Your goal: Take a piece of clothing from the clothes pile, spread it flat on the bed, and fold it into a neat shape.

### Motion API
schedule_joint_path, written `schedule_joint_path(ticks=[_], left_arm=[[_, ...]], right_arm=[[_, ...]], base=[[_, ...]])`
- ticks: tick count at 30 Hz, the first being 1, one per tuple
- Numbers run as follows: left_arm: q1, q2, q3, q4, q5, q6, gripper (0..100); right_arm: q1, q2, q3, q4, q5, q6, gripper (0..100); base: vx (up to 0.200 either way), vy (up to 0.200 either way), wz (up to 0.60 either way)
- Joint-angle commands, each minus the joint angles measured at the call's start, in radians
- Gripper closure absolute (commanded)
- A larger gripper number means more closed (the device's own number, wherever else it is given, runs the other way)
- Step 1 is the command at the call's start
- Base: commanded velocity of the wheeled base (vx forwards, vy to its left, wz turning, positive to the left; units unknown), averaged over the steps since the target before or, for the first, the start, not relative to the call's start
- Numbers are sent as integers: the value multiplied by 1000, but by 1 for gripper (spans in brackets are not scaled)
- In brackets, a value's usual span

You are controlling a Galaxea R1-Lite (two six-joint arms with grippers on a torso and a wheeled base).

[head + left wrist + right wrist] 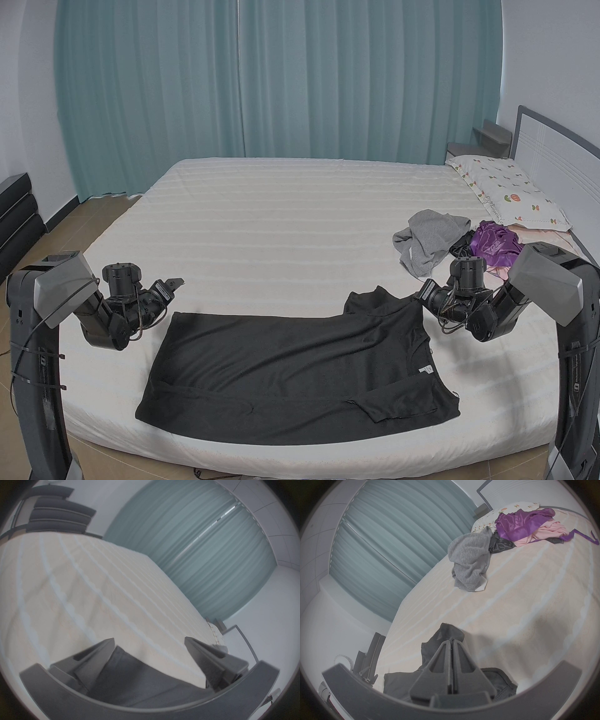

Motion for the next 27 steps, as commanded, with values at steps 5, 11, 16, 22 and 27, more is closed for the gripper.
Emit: schedule_joint_path(ticks=[5, 11, 16, 22, 27], left_arm=[[-21, 88, -79, 94, -24, 118, 0], [-32, 118, -98, 97, -8, 163, 0], [-32, 125, -121, 106, 2, 161, 0], [-30, 131, -131, 99, 23, 163, 0], [-33, 128, -124, 102, 32, 167, 0]], right_arm=[[3, 31, -5, 1, 1, -1, 100], [3, 31, -7, 1, 1, -1, 100], [9, 31, -7, -1, 1, -1, 100], [11, 31, -7, -1, 1, -1, 100], [9, 31, -7, -2, 1, -1, 100]], base=[[0, 0, 0], [0, 0, 0], [0, 0, 0], [0, 0, 0], [0, 0, 0]])
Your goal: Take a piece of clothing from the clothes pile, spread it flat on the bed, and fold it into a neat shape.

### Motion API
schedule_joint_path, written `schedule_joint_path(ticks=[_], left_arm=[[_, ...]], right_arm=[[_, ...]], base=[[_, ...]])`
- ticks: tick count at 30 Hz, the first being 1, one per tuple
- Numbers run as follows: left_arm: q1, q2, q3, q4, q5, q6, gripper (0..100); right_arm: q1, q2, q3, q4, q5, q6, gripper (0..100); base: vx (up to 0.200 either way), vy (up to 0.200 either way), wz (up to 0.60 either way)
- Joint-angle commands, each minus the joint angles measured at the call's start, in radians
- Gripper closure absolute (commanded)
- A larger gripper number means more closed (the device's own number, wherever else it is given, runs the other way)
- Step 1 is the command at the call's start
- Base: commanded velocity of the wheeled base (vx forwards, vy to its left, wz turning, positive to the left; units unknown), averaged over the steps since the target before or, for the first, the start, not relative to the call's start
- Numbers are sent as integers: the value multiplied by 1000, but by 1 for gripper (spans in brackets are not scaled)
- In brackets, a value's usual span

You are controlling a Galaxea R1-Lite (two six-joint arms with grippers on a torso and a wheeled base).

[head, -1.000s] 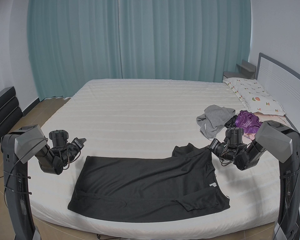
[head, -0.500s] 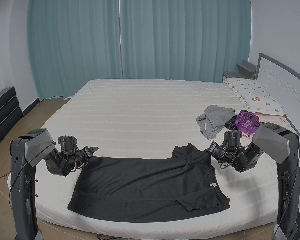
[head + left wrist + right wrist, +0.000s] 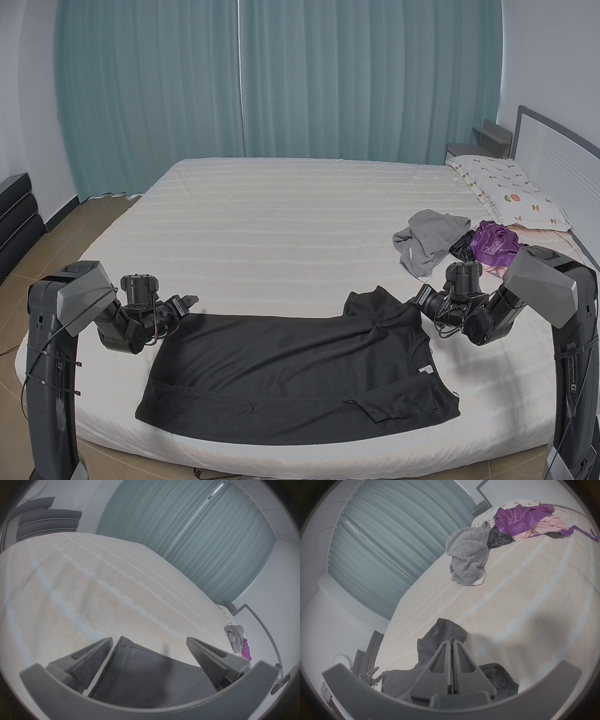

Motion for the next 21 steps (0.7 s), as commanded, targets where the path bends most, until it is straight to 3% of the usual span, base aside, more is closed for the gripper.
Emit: schedule_joint_path(ticks=[1, 4, 5, 10, 16, 21], left_arm=[[-1, 2, 4, 0, 3, 1, 0], [-1, 2, 2, 0, 3, 3, 0], [-1, 2, 4, 0, 3, 3, 100], [0, 4, -1, 0, 5, 4, 100], [19, 8, -10, -8, 75, 4, 100], [28, -7, 7, -9, 84, -4, 100]], right_arm=[[-2, 2, 0, 0, 2, 0, 100], [-4, 2, 0, 0, 2, 0, 100], [-4, 2, 0, 0, 2, 0, 100], [-2, 8, 0, 0, 2, 0, 100], [-7, 11, 0, 0, 2, 0, 100], [-7, 12, -1, 0, 3, 0, 100]], base=[[0, 0, 0], [0, 0, 0], [0, 0, 0], [0, 0, 0], [0, 0, 0], [0, 0, 0]])
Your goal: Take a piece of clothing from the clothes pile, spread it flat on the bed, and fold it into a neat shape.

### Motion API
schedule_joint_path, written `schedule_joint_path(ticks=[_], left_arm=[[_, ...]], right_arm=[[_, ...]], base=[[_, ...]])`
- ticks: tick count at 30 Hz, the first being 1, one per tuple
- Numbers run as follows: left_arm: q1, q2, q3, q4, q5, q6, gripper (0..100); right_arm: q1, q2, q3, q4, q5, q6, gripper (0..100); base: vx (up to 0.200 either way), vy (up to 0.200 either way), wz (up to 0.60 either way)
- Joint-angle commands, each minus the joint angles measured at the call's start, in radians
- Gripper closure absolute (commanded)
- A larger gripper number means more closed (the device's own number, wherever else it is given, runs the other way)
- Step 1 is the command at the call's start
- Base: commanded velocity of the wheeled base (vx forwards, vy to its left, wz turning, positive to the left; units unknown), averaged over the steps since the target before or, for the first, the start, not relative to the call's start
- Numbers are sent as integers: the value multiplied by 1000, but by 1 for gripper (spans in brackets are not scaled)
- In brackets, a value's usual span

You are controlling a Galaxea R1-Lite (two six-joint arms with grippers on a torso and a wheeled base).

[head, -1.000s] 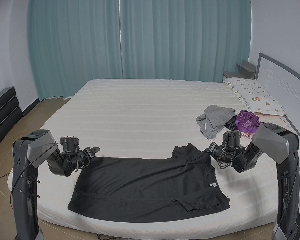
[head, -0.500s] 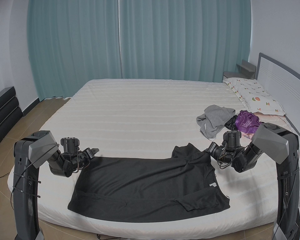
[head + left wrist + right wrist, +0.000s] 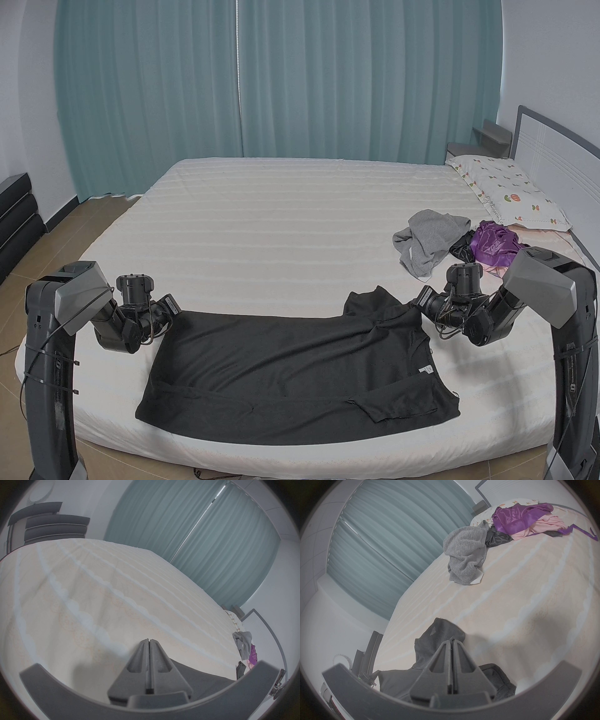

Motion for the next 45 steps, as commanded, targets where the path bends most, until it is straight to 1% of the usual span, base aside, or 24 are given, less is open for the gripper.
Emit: schedule_joint_path(ticks=[1, 7, 11, 15, 21, 30, 32, 33, 43, 45], left_arm=[[11, -26, 29, -7, 4, -8, 100], [24, -69, 66, -37, 12, -40, 100], [39, -151, 134, -79, 15, -75, 100], [50, -195, 154, -80, 13, -78, 100], [57, -198, 166, -85, 13, -78, 100], [62, -252, 197, -88, 13, -88, 100], [62, -259, 203, -88, 13, -88, 100], [63, -263, 207, -88, 13, -88, 100], [66, -282, 223, -88, 15, -86, 100], [76, -287, 223, -88, 18, -88, 100]], right_arm=[[0, 4, -1, 0, 0, 0, 100], [-1, 4, -3, -7, 0, 0, 100], [0, 4, 12, -43, 6, -4, 100], [0, 1, 3, -59, 3, -8, 100], [-1, 2, 14, -103, 0, -9, 100], [-10, -3, 52, -232, -2, -14, 100], [-10, -3, 72, -246, -2, -24, 100], [-10, -6, 86, -257, -2, -44, 100], [-20, -24, 111, -277, 0, -49, 100], [-20, -24, 115, -330, 0, -52, 100]], base=[[0, 0, 0], [0, 0, 0], [0, 0, 0], [0, 0, 0], [0, 0, 0], [0, 0, 0], [0, 0, 0], [0, 0, 0], [0, 0, 0], [0, 0, 0]])
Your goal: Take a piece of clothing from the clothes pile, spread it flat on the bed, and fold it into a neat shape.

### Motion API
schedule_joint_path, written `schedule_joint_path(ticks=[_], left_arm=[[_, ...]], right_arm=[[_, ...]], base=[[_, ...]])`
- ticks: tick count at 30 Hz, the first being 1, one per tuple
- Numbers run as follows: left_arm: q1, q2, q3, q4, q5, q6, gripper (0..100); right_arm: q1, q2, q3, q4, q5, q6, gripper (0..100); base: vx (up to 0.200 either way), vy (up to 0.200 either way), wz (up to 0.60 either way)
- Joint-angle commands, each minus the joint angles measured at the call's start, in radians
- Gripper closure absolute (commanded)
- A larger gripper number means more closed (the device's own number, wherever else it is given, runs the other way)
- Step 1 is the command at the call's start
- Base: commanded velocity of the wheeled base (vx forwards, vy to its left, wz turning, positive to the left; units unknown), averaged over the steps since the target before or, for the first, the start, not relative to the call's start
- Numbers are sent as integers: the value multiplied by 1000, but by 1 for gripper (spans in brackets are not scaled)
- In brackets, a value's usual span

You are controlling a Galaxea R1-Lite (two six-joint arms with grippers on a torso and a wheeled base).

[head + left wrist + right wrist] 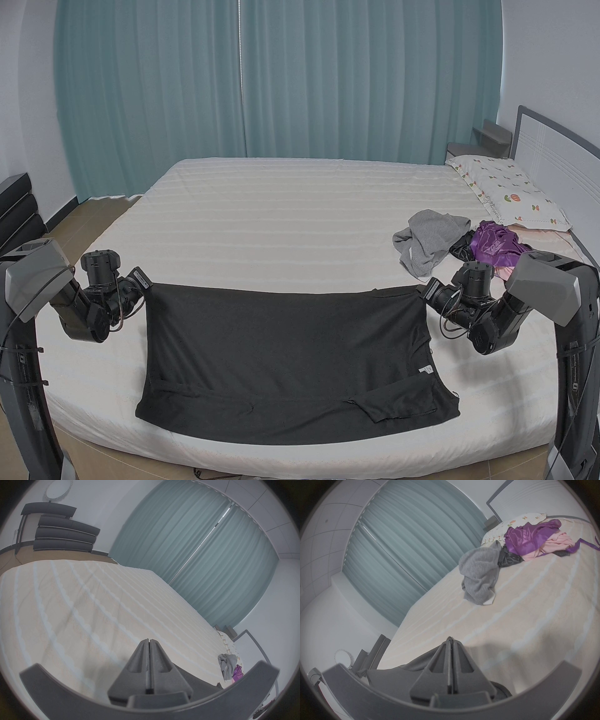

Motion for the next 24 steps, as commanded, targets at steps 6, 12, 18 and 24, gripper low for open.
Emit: schedule_joint_path(ticks=[6, 12, 18, 24], left_arm=[[14, -10, 4, 0, 3, -1, 100], [14, -9, 18, 2, 2, -1, 100], [14, -30, 83, -3, -9, 3, 100], [13, -69, 142, -3, -14, -1, 100]], right_arm=[[7, -2, 24, -61, 1, -16, 100], [1, -6, 46, -52, 10, -18, 100], [1, -32, 78, -24, 28, -30, 100], [0, -90, 113, -1, 39, -30, 100]], base=[[0, 0, 0], [0, 0, 0], [0, 0, 0], [0, 0, 0]])
